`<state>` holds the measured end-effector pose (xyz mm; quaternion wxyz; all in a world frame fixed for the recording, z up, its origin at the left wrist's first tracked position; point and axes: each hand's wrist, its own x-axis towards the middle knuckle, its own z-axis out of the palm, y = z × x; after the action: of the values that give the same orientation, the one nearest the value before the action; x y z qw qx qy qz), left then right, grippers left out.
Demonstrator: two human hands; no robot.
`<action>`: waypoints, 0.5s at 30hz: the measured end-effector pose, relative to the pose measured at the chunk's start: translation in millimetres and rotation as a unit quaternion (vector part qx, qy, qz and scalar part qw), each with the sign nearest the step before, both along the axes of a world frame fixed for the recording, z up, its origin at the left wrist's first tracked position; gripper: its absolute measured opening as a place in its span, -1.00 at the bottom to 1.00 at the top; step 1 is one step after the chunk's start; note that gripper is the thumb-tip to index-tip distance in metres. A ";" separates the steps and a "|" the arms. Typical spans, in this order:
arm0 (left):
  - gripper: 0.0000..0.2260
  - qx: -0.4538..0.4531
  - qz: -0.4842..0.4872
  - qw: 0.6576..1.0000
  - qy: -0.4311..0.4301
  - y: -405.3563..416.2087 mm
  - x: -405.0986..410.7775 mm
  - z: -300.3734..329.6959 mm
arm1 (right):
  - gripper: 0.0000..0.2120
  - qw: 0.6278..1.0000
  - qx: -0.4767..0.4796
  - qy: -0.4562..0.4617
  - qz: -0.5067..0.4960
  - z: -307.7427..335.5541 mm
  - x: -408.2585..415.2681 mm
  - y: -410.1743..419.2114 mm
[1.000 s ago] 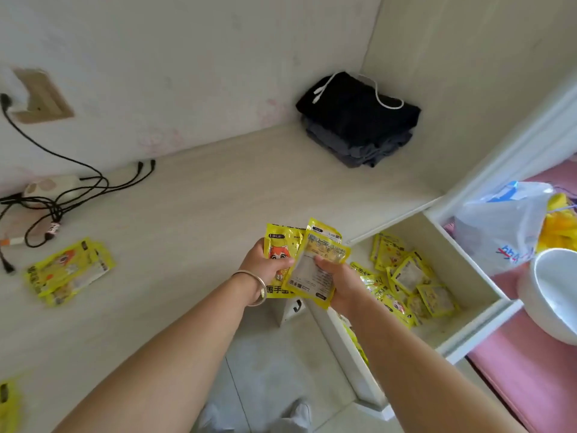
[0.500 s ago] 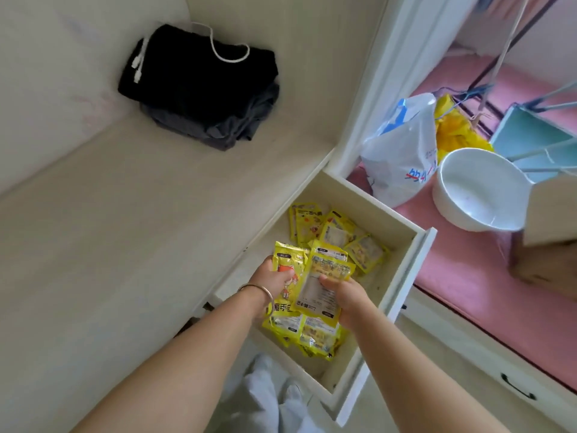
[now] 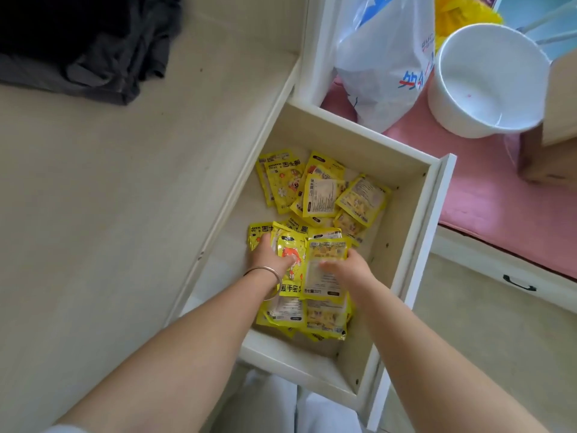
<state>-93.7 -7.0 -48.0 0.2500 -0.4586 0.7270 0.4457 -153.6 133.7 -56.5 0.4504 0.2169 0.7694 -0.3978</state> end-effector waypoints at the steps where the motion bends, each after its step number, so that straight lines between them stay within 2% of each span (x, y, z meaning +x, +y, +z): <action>1: -0.39 -0.012 -0.016 1.000 -0.001 -1.0 -0.6 -0.9 | -0.47 1.000 0.010 0.004 0.009 -0.4 0.0 -0.3; 4: -0.38 -0.032 -0.045 0.998 -0.005 -5.8 -1.6 -0.3 | -0.52 0.997 0.050 0.029 0.060 4.1 1.1 -0.6; 7: -0.41 -0.038 -0.040 0.998 -0.004 -10.3 -0.1 7.6 | -0.45 0.984 0.104 0.068 0.127 14.1 0.7 -0.9; 12: -0.58 -0.047 0.012 0.998 0.044 -11.2 11.3 29.8 | -0.51 0.946 0.162 0.163 0.228 39.9 -0.8 -3.9; 15: -0.69 -0.027 0.050 0.996 0.074 -6.1 23.9 47.5 | -0.60 0.922 0.148 0.209 0.291 62.3 2.6 -12.9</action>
<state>-69.9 -13.1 -0.5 0.1603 -0.4668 0.7311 0.4711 -151.0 120.8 5.9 0.3378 -0.0410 0.9254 -0.1671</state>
